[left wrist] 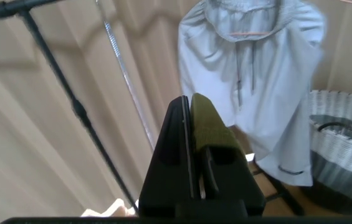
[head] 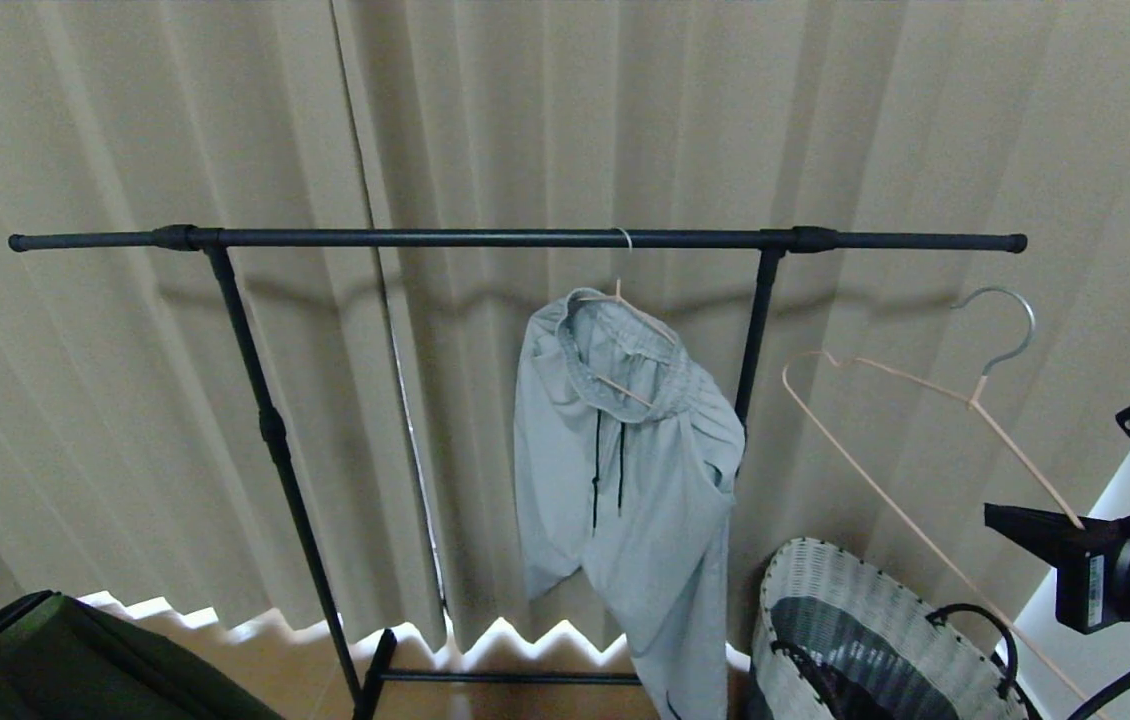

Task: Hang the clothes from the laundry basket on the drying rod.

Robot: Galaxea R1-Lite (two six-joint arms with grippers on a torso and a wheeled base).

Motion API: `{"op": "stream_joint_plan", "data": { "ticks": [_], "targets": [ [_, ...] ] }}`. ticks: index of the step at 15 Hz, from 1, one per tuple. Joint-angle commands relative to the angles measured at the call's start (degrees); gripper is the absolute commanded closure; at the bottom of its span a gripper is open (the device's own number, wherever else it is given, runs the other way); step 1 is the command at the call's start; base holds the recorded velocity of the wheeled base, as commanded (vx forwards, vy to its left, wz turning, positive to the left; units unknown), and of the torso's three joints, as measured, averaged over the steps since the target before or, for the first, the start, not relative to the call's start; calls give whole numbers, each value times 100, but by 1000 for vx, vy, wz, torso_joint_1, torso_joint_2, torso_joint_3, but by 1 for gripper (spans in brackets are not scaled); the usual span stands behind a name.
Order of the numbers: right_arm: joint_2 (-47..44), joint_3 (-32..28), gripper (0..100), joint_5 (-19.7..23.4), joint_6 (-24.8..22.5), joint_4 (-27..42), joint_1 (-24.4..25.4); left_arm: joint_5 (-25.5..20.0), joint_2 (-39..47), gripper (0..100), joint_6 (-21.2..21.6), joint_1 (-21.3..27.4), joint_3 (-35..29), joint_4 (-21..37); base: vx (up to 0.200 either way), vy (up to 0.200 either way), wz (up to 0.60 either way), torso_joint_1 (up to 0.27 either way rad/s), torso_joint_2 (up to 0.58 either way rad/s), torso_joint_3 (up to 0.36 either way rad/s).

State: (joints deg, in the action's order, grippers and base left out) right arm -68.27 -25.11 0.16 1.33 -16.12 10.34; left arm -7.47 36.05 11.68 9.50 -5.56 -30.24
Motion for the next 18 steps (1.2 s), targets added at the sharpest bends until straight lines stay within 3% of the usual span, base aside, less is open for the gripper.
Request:
{"op": "stream_joint_plan", "data": {
  "ticks": [1,10,18],
  "targets": [
    [33,-2,100,2,-1,3,39,0,8,100,1,0,2,-8,0,200,0,12,2,2],
    [86,6,100,11,8,-419,496,0,34,100,1,-36,11,-8,0,200,0,3,2,2],
    [94,50,100,134,25,-436,733,-9,34,100,10,-36,37,-8,0,0,0,0,0,0]
  ]
}}
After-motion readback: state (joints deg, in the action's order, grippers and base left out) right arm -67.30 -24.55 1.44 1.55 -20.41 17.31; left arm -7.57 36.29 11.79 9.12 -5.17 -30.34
